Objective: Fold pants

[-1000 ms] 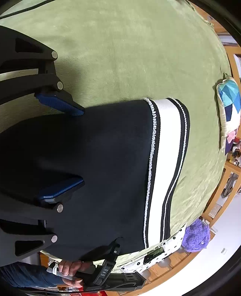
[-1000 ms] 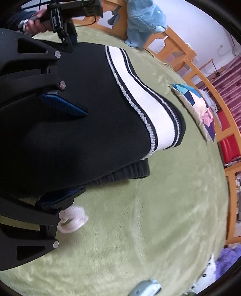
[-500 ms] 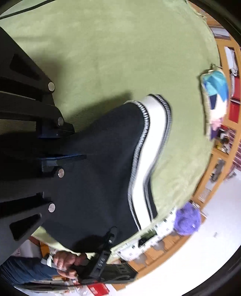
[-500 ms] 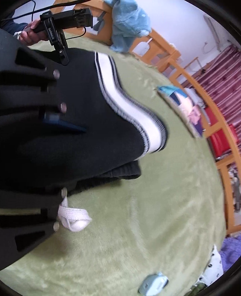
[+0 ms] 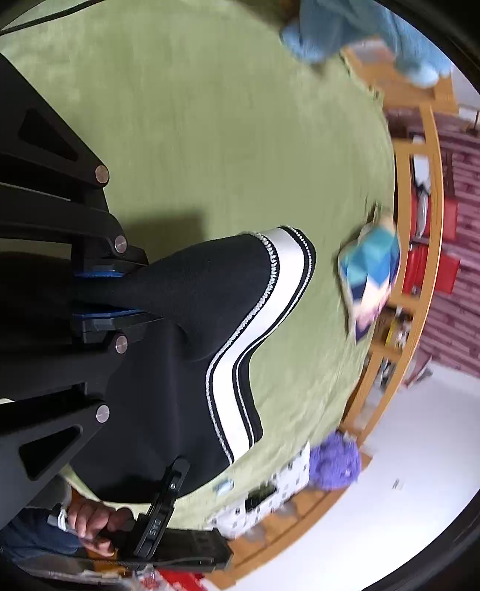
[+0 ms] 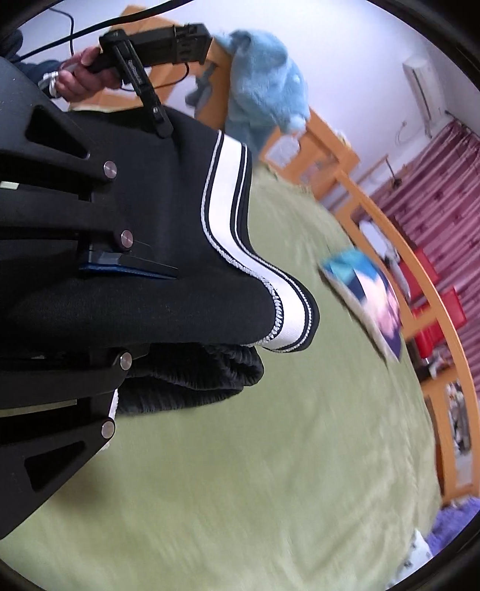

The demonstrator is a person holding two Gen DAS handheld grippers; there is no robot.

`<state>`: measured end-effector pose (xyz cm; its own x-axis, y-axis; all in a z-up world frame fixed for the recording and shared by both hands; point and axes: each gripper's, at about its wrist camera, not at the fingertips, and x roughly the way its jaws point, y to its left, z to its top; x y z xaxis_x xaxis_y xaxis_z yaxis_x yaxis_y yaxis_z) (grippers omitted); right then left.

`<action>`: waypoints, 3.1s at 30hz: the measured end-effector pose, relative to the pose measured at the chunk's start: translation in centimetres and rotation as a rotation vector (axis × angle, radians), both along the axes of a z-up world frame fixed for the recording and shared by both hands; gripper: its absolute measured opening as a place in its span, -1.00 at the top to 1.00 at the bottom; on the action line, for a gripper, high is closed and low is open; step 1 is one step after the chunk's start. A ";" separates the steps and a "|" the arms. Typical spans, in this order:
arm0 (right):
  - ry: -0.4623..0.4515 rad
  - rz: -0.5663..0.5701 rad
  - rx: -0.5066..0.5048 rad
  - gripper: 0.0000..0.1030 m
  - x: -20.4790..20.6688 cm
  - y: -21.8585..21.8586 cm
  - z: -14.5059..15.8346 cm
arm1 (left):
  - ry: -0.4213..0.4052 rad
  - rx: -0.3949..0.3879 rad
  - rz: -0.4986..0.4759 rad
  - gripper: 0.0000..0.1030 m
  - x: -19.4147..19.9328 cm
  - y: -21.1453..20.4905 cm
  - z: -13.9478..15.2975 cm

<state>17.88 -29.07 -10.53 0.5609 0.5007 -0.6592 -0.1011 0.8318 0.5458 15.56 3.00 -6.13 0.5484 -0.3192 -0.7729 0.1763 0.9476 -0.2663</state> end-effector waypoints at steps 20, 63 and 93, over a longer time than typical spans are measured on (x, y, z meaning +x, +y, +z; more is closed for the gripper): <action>-0.096 -0.040 -0.322 0.22 -6.7 4.4 1.4 | 0.163 0.076 0.117 -0.23 -8.6 2.5 -7.2; -0.043 0.027 -0.428 0.65 -14.0 6.1 -1.5 | 0.104 0.072 0.150 -0.22 -13.0 1.8 -6.2; -0.260 -0.164 -0.494 -0.92 -24.8 6.7 13.7 | -0.225 0.148 0.183 -0.81 -23.9 -4.9 8.6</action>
